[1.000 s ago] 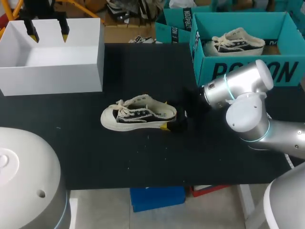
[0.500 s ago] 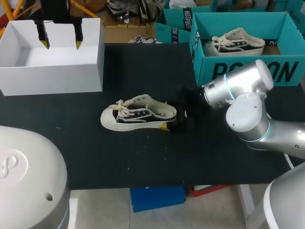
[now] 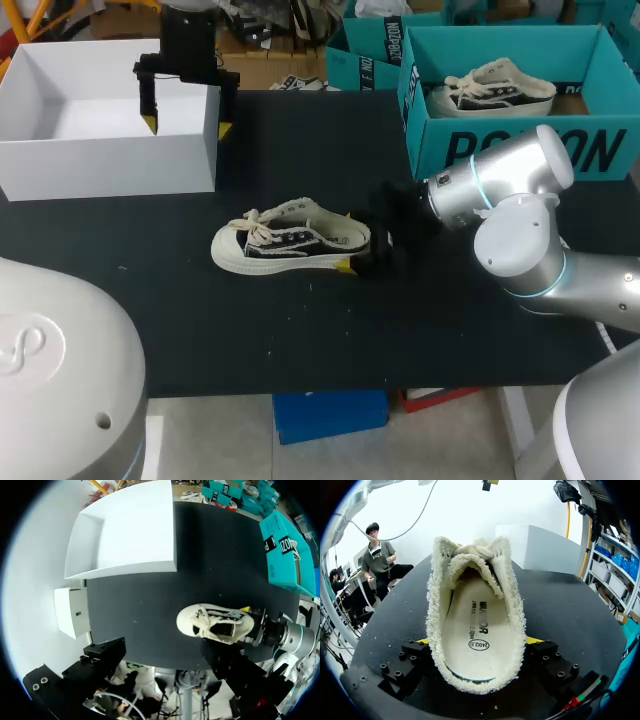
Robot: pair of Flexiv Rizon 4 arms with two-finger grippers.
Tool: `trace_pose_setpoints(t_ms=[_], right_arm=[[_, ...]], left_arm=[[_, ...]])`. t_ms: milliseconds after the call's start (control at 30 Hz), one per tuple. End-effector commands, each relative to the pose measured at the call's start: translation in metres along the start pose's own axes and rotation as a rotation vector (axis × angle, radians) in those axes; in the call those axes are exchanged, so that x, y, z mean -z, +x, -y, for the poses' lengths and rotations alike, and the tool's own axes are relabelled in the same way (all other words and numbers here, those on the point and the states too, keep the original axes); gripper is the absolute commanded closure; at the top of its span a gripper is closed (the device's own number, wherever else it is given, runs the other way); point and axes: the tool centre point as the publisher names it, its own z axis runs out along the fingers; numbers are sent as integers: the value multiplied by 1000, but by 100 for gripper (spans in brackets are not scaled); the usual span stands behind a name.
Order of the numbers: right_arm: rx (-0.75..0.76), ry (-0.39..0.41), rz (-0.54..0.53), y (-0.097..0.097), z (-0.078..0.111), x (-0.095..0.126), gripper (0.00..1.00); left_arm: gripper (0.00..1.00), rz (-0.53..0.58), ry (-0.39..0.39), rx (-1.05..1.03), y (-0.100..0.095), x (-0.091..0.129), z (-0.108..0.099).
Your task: Take the shoe out of the shoebox, open the shoe tongue, remove and reinsert the insole, then place the shoe into the shoebox
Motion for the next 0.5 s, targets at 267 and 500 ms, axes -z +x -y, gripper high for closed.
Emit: trace_pose_setpoints(t_ms=[267, 500], right_arm=[[-1, 1, 2, 0, 0, -1, 100], [-1, 1, 2, 0, 0, -1, 100]], left_arm=[[0, -2, 6, 1, -2, 1, -3], [0, -42, -5, 7, 11, -8, 1]])
